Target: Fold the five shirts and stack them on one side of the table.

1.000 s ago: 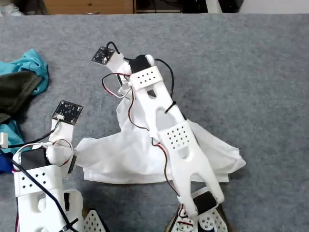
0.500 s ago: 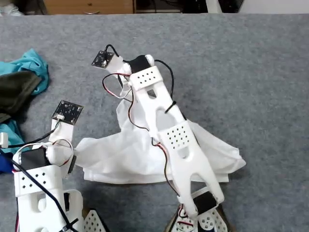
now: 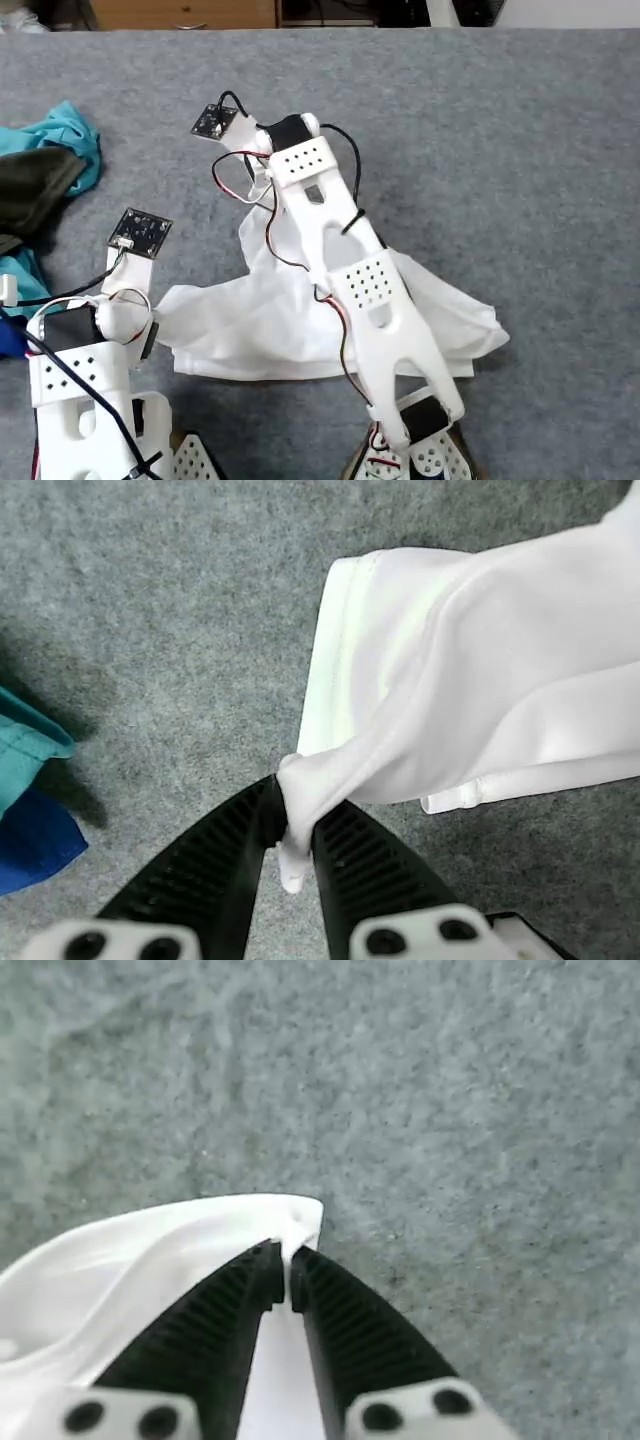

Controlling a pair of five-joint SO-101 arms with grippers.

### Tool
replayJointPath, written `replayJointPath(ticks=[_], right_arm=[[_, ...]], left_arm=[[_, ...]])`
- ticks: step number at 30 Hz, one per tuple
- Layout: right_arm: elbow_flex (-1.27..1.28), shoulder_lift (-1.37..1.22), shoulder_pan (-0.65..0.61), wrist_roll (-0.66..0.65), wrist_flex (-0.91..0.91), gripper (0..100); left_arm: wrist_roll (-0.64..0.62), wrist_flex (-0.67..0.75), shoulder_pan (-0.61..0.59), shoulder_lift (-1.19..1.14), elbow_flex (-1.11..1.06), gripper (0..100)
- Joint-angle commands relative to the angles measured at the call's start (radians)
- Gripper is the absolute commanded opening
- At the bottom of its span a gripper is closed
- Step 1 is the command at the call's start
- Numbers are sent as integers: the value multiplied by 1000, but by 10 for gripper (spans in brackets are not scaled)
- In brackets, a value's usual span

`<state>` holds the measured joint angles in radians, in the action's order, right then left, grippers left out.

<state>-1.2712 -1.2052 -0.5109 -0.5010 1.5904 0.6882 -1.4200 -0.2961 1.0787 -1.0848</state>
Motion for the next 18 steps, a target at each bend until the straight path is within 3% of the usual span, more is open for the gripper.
replayJointPath(ticks=[1, 8, 14, 18], right_arm=[[-38, 28, 13, 14, 29, 2], [-222, 62, 58, 12, 190, 2], [-331, 170, 117, 69, 196, 2], [-329, 329, 147, 110, 198, 2]], left_arm=[[3, -6, -11, 2, 2, 18], [6, -41, -9, 8, 3, 18], [0, -44, -11, 10, 49, 18], [-72, -95, -8, 10, 152, 18]])
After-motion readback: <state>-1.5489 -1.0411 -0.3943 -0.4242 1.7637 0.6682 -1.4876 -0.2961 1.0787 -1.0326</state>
